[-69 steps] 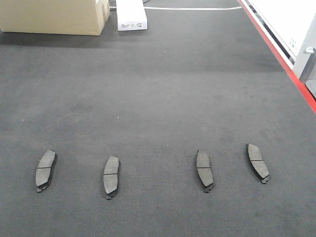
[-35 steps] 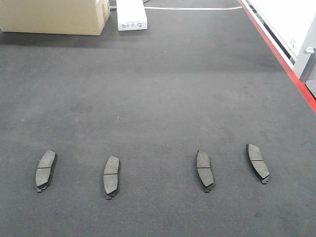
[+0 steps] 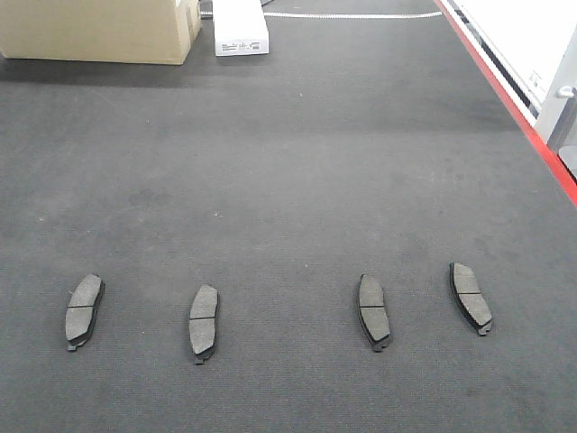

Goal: Move and align brake pads A on conveyor

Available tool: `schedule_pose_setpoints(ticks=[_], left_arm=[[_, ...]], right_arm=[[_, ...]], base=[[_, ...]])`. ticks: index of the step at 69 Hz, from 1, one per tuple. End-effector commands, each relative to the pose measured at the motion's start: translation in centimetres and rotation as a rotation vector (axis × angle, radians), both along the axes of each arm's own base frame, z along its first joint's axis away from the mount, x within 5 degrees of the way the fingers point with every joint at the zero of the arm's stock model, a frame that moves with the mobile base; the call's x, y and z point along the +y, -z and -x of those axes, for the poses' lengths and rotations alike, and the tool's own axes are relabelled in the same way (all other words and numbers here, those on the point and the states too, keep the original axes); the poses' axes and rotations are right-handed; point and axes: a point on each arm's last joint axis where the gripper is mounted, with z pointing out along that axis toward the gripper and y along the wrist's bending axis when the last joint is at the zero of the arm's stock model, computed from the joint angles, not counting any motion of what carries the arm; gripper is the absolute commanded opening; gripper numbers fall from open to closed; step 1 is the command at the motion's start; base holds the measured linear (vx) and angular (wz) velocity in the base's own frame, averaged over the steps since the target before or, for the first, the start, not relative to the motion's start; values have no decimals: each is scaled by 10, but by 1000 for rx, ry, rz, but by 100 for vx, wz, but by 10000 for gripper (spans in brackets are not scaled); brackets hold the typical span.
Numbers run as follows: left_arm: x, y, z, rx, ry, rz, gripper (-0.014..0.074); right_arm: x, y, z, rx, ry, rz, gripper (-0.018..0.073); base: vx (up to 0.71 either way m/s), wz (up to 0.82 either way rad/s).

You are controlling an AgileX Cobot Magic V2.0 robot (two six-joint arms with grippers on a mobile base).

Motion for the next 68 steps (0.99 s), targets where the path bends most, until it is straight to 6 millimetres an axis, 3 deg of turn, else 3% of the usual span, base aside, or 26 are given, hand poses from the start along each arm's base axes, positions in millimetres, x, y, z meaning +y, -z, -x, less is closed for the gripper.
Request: schedule_pose_setpoints(ticks=[1, 68], left_arm=[[0, 0, 0, -68, 6, 3, -6], [0, 0, 0, -68, 6, 3, -6]], right_arm=[[1, -6, 1, -85, -7, 6, -10], [1, -6, 1, -85, -7, 6, -10]], base=[[0, 0], [0, 0]])
